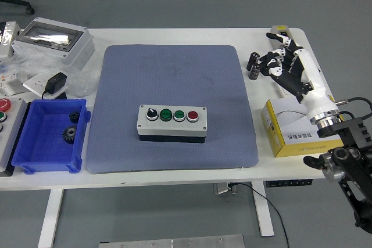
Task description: Pick up the button,place it on the desk,press the button,press the button
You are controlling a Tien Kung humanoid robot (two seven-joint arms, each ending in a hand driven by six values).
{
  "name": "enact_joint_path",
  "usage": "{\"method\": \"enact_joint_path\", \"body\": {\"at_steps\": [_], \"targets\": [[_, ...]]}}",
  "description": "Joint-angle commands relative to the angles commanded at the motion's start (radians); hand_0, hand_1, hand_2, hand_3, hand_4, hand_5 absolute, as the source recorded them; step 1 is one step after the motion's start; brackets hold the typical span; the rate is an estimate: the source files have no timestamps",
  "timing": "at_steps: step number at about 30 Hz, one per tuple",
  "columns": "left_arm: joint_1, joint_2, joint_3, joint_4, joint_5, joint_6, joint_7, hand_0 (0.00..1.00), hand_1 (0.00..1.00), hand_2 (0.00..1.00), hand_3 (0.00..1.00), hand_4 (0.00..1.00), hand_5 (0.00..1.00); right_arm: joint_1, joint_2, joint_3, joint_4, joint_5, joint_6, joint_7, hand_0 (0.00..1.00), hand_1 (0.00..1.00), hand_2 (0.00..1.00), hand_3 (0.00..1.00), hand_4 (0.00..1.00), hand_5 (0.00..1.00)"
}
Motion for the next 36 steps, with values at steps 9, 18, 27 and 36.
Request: {"method": "enact_joint_path", "body": {"at_steps": [9, 18, 27, 36], "targets": [[-0.01, 0.001, -0.004, 0.011, 0.015, 0.02, -0.011, 0.515, 0.492, 0.482, 0.773, 0.002, 0.002, -0.021, 0.011, 0.082, -0.007, 0.112, -0.016, 0.04, 0.658, 0.704, 0.727, 0.729, 0.368, 0.465], [-0.008, 0.001, -0.011, 0.018, 0.032, 0.035, -0.015, 0.51, 0.483, 0.475, 0.773, 0.002, 0.002, -0.023, 0.031, 0.053, -0.007, 0.111, -0.029, 0.056, 0.658, 0.694, 0.711, 0.713, 0.37, 0.458], [-0.014, 0.001, -0.02, 0.02, 0.046, 0.042, -0.015, 0.522, 0.458, 0.444, 0.722, 0.002, 0.002, -0.007, 0.044, -0.003, -0.005, 0.093, -0.026, 0.046, 0.684, 0.713, 0.737, 0.713, 0.38, 0.474], [-0.023, -0.005, -0.026, 0.029, 0.049, 0.041, -0.035, 0.544, 0.463, 0.444, 0.667, 0.01, 0.002, -0.008, 0.043, -0.027, -0.01, 0.065, -0.029, 0.035, 0.732, 0.742, 0.763, 0.721, 0.396, 0.466]]}}
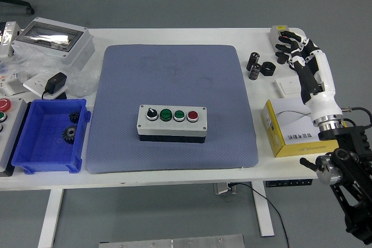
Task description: Pick up the button,place it on the desk,press the button,press the button
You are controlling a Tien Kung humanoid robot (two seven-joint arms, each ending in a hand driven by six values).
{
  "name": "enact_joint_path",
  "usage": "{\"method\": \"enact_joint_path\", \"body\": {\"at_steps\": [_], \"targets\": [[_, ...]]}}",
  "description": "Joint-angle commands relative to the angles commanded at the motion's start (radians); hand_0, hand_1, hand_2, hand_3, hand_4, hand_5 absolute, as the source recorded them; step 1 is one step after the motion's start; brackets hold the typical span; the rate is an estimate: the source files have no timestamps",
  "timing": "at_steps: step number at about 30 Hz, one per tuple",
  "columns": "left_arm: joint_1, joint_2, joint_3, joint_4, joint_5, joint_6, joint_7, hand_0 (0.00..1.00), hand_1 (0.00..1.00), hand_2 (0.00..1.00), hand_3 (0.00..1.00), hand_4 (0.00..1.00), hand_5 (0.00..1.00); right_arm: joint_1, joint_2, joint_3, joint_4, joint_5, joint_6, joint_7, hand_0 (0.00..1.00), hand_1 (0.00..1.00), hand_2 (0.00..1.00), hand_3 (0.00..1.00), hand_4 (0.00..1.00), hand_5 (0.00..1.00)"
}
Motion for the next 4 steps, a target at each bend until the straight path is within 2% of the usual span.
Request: {"method": "enact_joint_path", "body": {"at_steps": [1, 4], "targets": [[0.0, 0.0, 0.001, 0.0, -0.001, 0.0, 0.001, 0.557, 0.469, 0.449, 0.654, 0.081, 0.002, 0.0, 0.0, 0.0, 0.0, -0.001, 0.0, 0.0, 0.749, 0.759, 0.778, 0.738, 0.434, 0.415], [0.0, 0.001, 0.002, -0.002, -0.001, 0.001, 0.006, 0.557, 0.469, 0.449, 0.654, 0.081, 0.002, 0.0, -0.003, 0.001, -0.001, -0.005, -0.001, -0.002, 0.749, 0.759, 0.778, 0.738, 0.434, 0.415]]}}
